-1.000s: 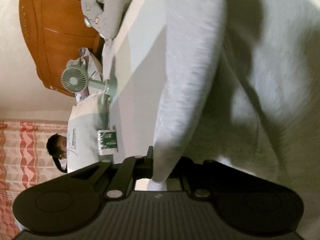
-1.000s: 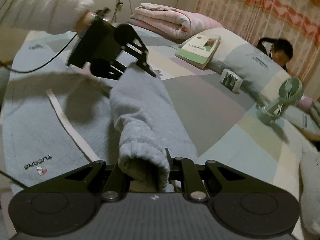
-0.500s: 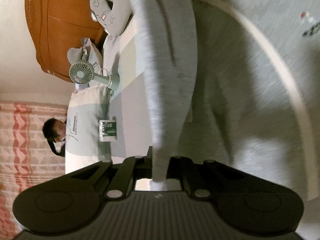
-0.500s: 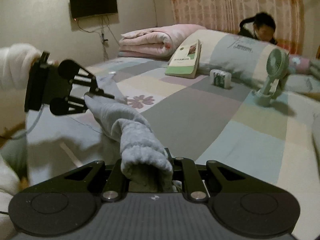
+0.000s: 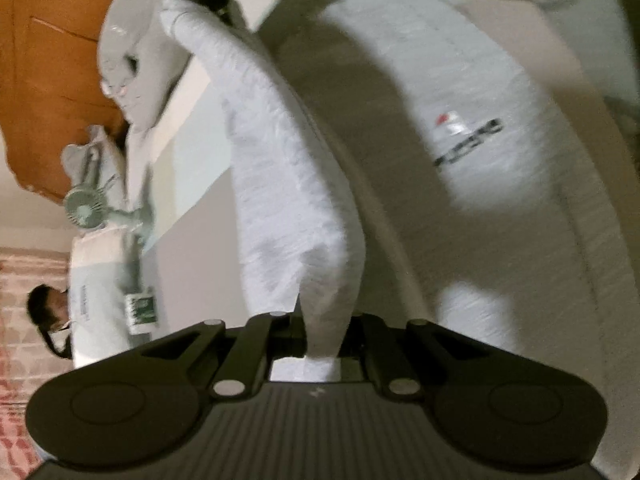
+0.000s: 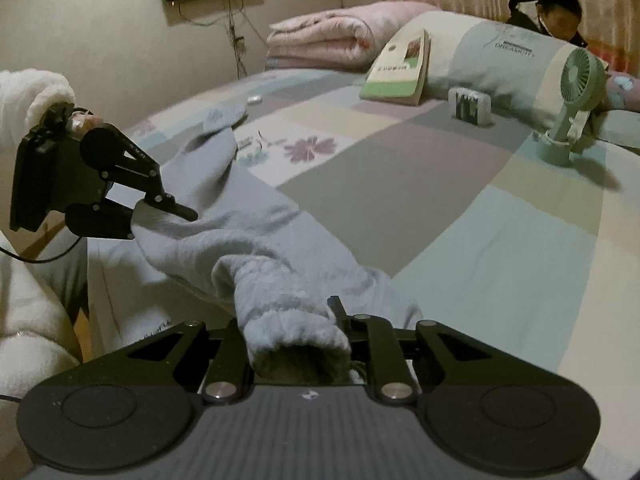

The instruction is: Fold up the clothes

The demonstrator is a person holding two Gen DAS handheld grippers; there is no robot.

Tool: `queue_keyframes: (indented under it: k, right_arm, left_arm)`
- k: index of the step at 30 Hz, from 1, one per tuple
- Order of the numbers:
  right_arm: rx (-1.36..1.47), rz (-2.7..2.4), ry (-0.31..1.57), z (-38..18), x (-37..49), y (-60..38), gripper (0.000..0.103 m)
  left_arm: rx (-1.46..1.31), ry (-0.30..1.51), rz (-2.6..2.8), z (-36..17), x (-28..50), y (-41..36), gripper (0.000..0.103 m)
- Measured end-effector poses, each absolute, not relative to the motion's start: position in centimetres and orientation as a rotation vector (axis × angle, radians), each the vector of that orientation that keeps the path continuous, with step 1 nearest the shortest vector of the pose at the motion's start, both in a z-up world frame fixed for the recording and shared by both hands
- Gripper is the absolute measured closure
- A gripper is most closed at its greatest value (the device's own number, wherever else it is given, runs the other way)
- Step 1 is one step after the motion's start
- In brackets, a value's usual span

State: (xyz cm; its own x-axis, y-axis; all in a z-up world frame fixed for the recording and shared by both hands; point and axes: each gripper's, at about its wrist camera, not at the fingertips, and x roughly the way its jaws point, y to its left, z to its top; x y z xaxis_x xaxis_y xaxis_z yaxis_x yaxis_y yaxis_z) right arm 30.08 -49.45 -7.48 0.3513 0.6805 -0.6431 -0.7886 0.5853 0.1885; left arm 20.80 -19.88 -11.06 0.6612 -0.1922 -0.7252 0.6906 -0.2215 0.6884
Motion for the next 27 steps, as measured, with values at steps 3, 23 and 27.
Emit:
queue_keyframes:
  k: [3,23,27]
  right_arm:
    - [-0.191,0.950,0.780,-8.0,29.6,-49.1,0.075]
    - [-0.805,0.518,0.762,-8.6,14.1,-43.1,0.032]
    - [-0.881,0.534,0.641,-8.5,13.0,-38.7,0.032]
  left_arm:
    - [1.605,0.438,-0.875,-12.3,20.7,-20.1,0.099]
    - [1.529,0.438,-0.880,-13.9,20.7,-19.8,0.099]
    - [1.510,0.425,-0.872,-12.9,21.0,-19.9,0.099]
